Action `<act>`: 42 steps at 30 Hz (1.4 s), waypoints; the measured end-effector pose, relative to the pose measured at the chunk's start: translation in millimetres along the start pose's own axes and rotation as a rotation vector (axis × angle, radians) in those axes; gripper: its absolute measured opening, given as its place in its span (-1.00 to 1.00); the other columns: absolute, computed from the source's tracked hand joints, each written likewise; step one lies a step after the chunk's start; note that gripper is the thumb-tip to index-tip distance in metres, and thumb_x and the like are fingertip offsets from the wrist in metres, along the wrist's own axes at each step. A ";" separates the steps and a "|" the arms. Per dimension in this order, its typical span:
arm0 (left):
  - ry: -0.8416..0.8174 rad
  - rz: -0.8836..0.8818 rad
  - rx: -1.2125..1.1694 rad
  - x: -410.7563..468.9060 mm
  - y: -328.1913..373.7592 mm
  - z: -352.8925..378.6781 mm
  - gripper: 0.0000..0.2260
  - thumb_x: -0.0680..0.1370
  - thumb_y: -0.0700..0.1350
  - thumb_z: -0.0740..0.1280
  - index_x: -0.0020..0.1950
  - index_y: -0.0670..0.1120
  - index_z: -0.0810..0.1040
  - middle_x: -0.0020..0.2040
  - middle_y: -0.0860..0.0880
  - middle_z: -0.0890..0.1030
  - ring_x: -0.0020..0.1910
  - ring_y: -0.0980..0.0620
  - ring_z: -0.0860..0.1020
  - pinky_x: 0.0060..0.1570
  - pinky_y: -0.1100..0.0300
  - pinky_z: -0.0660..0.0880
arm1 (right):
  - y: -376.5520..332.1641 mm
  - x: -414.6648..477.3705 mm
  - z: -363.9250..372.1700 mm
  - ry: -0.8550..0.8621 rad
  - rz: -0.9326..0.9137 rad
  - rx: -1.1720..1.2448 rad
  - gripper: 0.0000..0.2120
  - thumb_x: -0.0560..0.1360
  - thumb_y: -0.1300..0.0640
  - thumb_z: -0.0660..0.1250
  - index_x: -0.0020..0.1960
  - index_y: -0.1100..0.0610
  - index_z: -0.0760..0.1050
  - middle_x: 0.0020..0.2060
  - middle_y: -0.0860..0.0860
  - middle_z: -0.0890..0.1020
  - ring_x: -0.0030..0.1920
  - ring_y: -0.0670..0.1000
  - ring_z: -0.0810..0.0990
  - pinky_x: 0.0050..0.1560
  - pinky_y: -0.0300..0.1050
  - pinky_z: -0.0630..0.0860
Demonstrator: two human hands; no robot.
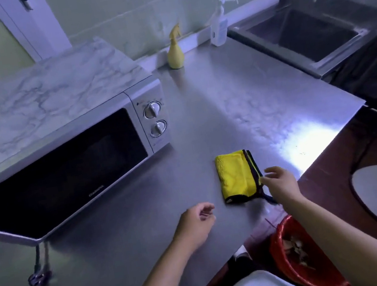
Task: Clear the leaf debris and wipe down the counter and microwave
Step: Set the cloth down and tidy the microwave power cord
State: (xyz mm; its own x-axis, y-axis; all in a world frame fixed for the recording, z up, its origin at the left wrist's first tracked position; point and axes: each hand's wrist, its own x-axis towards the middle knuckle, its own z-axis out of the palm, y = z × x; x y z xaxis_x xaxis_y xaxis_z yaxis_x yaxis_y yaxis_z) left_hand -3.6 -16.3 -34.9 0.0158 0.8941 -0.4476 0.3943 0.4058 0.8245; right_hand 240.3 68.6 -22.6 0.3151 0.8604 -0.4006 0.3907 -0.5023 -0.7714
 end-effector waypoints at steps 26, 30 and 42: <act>0.604 -0.437 -0.221 98.5 32.5 31.3 -0.70 0.51 -0.23 0.41 0.18 0.04 0.50 0.07 -0.01 0.60 -0.07 0.05 0.58 -0.10 0.21 0.47 | -0.1 118.2 3.8 -0.330 -0.101 -0.270 -0.91 0.44 0.14 0.41 -0.13 0.06 0.49 -0.25 -0.07 0.58 -0.15 0.09 0.55 -0.23 -0.08 0.36; 0.483 -0.335 -0.060 108.5 30.6 38.2 -0.54 0.50 -0.19 0.44 0.35 0.04 0.43 0.17 0.01 0.51 -0.01 0.07 0.56 0.00 0.13 0.52 | 2.0 123.8 -1.2 -0.328 -0.031 -0.212 -0.93 0.46 0.17 0.41 -0.11 0.12 0.52 -0.24 -0.04 0.59 -0.16 0.15 0.59 -0.20 0.05 0.58; 0.272 -0.472 -0.391 126.9 38.6 32.5 -0.56 0.42 -0.13 0.55 0.27 -0.10 0.55 0.09 0.00 0.68 0.00 -0.02 0.67 0.01 0.07 0.61 | -14.7 114.4 17.0 -0.268 0.254 -0.160 -0.53 0.34 0.07 0.56 0.14 0.12 0.42 -0.16 0.01 0.54 -0.21 0.05 0.58 -0.36 -0.12 0.44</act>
State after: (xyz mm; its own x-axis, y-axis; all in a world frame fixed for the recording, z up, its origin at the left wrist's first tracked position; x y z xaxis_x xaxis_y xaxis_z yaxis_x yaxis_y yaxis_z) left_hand 43.5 106.6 -71.2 -0.3287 0.5992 -0.7300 -0.0604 0.7580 0.6495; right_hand 255.8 175.9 -65.5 0.1907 0.6886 -0.6996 0.4661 -0.6908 -0.5528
